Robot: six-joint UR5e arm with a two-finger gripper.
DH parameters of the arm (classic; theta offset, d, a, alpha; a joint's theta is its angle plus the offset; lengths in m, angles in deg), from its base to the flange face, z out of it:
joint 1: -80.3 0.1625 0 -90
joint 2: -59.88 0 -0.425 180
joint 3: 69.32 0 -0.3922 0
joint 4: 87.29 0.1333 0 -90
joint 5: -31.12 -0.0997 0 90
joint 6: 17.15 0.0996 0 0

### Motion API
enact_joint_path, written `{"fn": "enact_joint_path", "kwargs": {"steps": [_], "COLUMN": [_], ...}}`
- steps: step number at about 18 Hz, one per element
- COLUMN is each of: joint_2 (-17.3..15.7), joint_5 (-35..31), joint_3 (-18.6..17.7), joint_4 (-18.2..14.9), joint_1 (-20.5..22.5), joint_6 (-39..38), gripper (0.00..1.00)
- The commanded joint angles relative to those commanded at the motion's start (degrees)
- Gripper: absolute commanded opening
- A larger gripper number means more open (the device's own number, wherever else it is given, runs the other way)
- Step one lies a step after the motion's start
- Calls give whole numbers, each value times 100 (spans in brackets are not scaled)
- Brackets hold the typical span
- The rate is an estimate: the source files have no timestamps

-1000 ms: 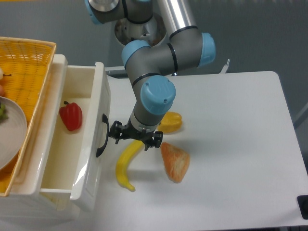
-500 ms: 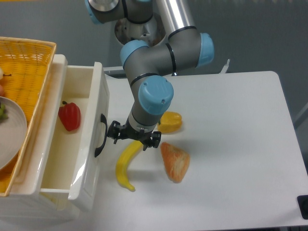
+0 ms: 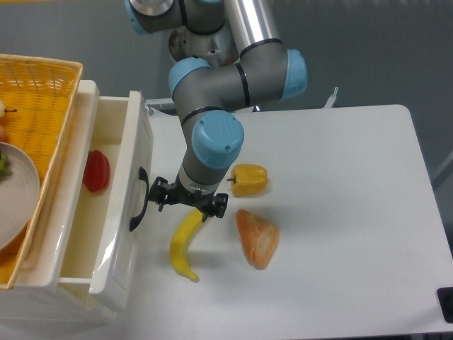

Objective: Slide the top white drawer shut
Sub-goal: 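Keep pushing the drawer front until it sits flush with the unit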

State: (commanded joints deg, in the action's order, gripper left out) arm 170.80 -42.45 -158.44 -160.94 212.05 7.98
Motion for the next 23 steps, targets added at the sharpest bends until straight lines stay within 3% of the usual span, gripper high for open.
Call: {"fn": "enact_joint_path", "kwargs": {"steps": [23], "joint_2": [-9], "joint_5": [0], "joint_3": [62], "joint_4": [35], "joint_1": [-343], "joint_6": [-395], "gripper": [100]}}
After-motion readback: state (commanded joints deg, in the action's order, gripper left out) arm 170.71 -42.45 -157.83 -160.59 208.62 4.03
